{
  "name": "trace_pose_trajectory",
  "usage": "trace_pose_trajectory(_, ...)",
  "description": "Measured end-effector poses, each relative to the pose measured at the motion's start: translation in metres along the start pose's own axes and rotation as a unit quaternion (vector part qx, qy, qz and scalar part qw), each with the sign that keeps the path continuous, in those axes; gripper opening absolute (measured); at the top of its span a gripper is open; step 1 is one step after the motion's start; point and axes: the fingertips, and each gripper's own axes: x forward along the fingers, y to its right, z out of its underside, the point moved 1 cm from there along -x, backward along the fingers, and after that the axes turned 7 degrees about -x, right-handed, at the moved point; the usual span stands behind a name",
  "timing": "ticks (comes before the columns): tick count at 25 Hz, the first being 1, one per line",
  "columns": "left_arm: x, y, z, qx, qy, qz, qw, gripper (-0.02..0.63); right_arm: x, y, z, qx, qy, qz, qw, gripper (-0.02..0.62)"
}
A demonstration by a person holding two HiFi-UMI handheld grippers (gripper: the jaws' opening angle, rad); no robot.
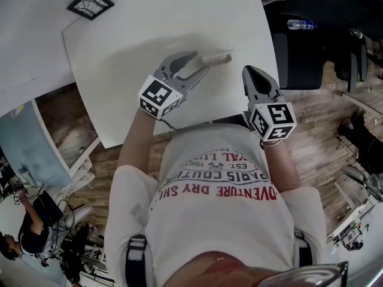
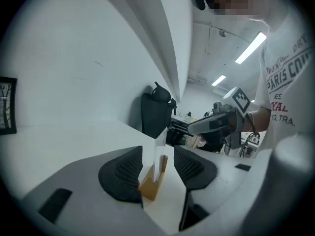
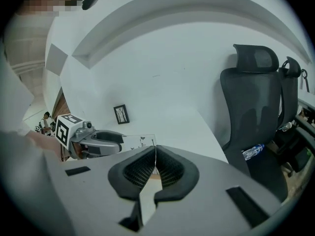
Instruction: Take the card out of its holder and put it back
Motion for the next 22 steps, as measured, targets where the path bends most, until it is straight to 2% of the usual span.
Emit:
trace_pose_trajectory(5,0.012,0.0,0.003,0.017,-0.012,0.015,0.9997,0.205,0.006,0.0,0.013,-0.011,-0.021,-0.002,1.0,0.026)
trace_pose_trajectory(9,0.017,-0.003,0.002,0.022,-0.006,0.019,0.9996,0.107,0.011,-0.004,0.017,-0.019,-0.025,-0.007,0.999,0.026)
trace_pose_trajectory(14,0.02,-0.002,0.006,0.036,-0.012,0.028,0.9989,0.063,0.014,-0.008,0.015,-0.023,-0.024,-0.019,0.999,0.026)
trace_pose_trajectory(22,0.018,0.004,0.007,0.071,-0.006,0.056,0.9959,0.043,0.01,-0.011,0.02,-0.025,-0.031,-0.023,0.999,0.026)
